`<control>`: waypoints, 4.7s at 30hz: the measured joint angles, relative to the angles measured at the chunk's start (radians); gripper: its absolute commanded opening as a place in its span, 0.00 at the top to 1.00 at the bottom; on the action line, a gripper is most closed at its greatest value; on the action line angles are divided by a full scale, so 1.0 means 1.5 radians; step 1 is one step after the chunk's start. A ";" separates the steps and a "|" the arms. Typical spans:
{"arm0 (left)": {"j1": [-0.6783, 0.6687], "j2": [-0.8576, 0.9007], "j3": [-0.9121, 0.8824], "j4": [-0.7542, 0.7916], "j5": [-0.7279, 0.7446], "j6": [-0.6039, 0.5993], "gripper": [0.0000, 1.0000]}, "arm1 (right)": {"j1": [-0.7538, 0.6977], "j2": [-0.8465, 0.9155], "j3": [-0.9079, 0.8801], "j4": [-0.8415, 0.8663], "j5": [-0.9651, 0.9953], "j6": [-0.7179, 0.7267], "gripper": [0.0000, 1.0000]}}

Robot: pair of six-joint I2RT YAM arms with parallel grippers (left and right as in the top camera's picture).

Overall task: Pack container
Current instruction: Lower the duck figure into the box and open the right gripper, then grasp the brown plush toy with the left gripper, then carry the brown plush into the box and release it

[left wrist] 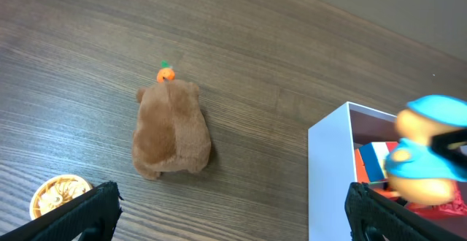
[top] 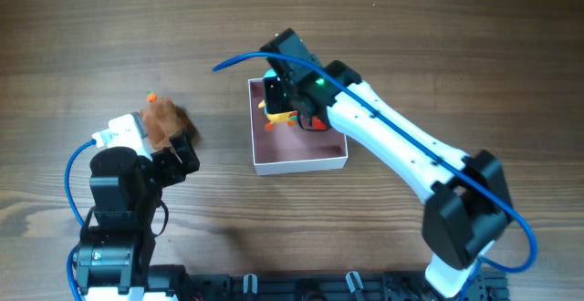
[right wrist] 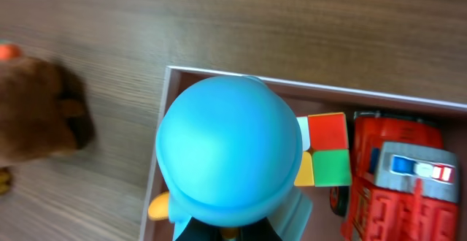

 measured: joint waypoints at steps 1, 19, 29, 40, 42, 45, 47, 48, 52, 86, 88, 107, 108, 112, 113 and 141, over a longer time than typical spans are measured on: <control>0.000 0.000 0.000 0.000 0.000 0.000 0.00 | 0.000 0.020 0.000 0.002 -0.004 0.000 0.96; 0.000 0.000 0.000 -0.003 0.000 0.000 0.00 | 0.000 0.083 0.000 0.026 -0.047 -0.019 0.51; 0.000 0.001 0.028 -0.046 0.000 -0.002 0.00 | -0.197 -0.232 0.082 -0.207 0.041 -0.063 0.00; 0.063 0.385 0.385 -0.252 -0.051 -0.051 0.00 | -0.636 -0.217 0.011 -0.314 -0.093 -0.187 0.00; 0.086 0.478 0.391 -0.249 -0.026 -0.052 0.00 | -0.636 -0.176 -0.008 -0.311 -0.093 -0.191 0.00; 0.092 0.589 0.392 -0.249 -0.011 -0.033 0.00 | -0.636 -0.120 -0.019 -0.311 -0.093 -0.194 0.00; 0.092 0.637 0.392 -0.242 -0.002 -0.004 0.00 | -0.636 -0.110 -0.021 -0.311 -0.094 -0.194 0.00; 0.092 0.651 0.392 -0.238 -0.001 0.002 0.00 | -0.636 -0.110 -0.021 -0.311 -0.094 -0.194 0.00; 0.092 0.728 0.392 -0.206 0.003 0.014 0.00 | -0.636 -0.110 -0.021 -0.311 -0.094 -0.194 0.00; -0.452 0.658 0.530 -0.224 0.013 0.356 0.96 | -0.636 -0.110 -0.021 -0.311 -0.094 -0.196 0.00; -0.465 0.717 0.529 -0.230 0.013 0.362 0.96 | -0.636 -0.110 -0.021 -0.311 -0.094 -0.196 0.00; -0.456 0.800 0.528 -0.287 0.008 0.374 0.25 | -0.636 -0.110 -0.021 -0.311 -0.094 -0.196 0.00; -0.456 0.800 0.528 -0.288 0.008 0.373 0.24 | -0.636 -0.110 -0.021 -0.311 -0.094 -0.196 0.00; -0.456 0.798 0.528 -0.287 0.008 0.373 0.23 | -0.636 -0.110 -0.021 -0.308 -0.094 -0.196 0.00; -0.456 0.792 0.528 -0.284 0.008 0.373 0.21 | -0.636 -0.110 -0.021 -0.307 -0.094 -0.196 0.00; 0.197 0.466 0.311 -0.297 -0.082 -0.171 0.00 | -0.636 -0.110 -0.021 -0.304 -0.094 -0.201 0.00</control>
